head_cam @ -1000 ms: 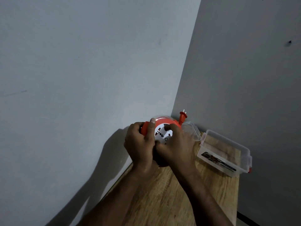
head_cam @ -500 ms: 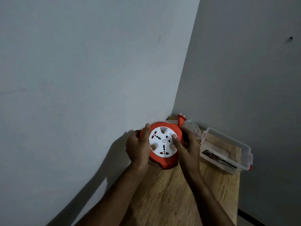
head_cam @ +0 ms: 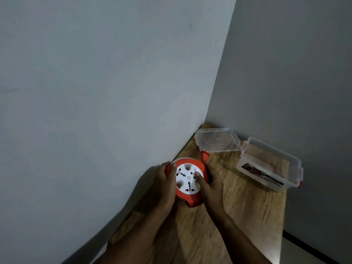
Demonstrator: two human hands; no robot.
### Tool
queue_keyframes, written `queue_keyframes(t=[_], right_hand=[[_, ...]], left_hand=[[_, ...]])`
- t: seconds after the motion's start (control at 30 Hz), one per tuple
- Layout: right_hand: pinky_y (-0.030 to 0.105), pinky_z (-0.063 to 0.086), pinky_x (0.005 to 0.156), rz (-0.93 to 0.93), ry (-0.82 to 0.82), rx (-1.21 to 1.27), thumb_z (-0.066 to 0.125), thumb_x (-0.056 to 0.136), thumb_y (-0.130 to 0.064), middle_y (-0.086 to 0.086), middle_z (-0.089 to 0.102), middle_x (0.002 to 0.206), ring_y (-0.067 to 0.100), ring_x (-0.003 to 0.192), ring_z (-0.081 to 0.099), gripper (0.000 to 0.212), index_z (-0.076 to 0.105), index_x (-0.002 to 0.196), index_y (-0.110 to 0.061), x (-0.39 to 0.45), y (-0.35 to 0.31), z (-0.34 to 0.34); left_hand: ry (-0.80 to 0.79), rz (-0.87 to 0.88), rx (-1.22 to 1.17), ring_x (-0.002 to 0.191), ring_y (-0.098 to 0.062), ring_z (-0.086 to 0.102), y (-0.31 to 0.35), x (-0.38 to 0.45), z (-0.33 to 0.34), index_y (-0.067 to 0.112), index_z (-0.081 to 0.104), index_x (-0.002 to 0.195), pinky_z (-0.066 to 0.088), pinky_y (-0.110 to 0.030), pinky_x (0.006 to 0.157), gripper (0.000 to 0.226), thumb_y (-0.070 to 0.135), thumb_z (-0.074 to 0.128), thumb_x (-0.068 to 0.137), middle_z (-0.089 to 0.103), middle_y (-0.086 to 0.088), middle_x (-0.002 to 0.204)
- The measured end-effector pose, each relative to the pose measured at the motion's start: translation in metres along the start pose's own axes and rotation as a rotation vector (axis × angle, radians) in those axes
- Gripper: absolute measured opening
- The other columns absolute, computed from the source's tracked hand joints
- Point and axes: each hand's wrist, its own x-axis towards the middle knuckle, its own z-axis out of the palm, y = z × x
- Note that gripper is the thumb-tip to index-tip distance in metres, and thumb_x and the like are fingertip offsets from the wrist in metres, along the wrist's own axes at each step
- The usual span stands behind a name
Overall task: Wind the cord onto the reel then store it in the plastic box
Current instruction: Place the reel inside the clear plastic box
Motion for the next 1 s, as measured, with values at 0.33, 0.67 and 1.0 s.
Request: queue_keyframes(t=[0.33, 0.67, 1.0], right_hand=[[0.031, 0.052, 0.097, 0.074, -0.072, -0.125, 0.065, 0.097, -0.016, -0.011, 0.06, 0.126, 0.005, 0.117, 0.059, 0.046, 0.051, 0.139, -0.024, -0.01, 0.059, 0.012], [0.016, 0.045, 0.096, 0.078, -0.159, -0.293, 0.057, 0.101, -0.021, -0.006, 0.056, 0.128, 0.003, 0.119, 0.054, 0.046, 0.043, 0.143, -0.031, -0.011, 0.099, 0.025], [0.002, 0.028, 0.1, 0.08, -0.164, -0.451, 0.049, 0.105, -0.025, 0.004, 0.052, 0.141, 0.009, 0.126, 0.047, 0.048, 0.04, 0.15, -0.012, -0.01, 0.118, 0.035]], left_hand=[[-0.132, -0.044, 0.102, 0.12, -0.026, 0.065, -0.057, 0.007, -0.004, 0.027, 0.054, 0.145, 0.063, -0.049, 0.093, 0.043, 0.035, 0.062, 0.103, 0.061, -0.007, 0.143], [-0.131, 0.016, 0.239, 0.136, -0.025, 0.056, -0.087, 0.018, -0.007, 0.017, 0.053, 0.149, 0.053, -0.033, 0.104, 0.045, 0.03, 0.057, 0.106, 0.055, -0.009, 0.152], [-0.147, 0.03, 0.317, 0.127, -0.02, 0.061, -0.102, 0.024, -0.009, 0.02, 0.055, 0.146, 0.05, -0.016, 0.09, 0.043, 0.034, 0.057, 0.106, 0.061, -0.005, 0.146]])
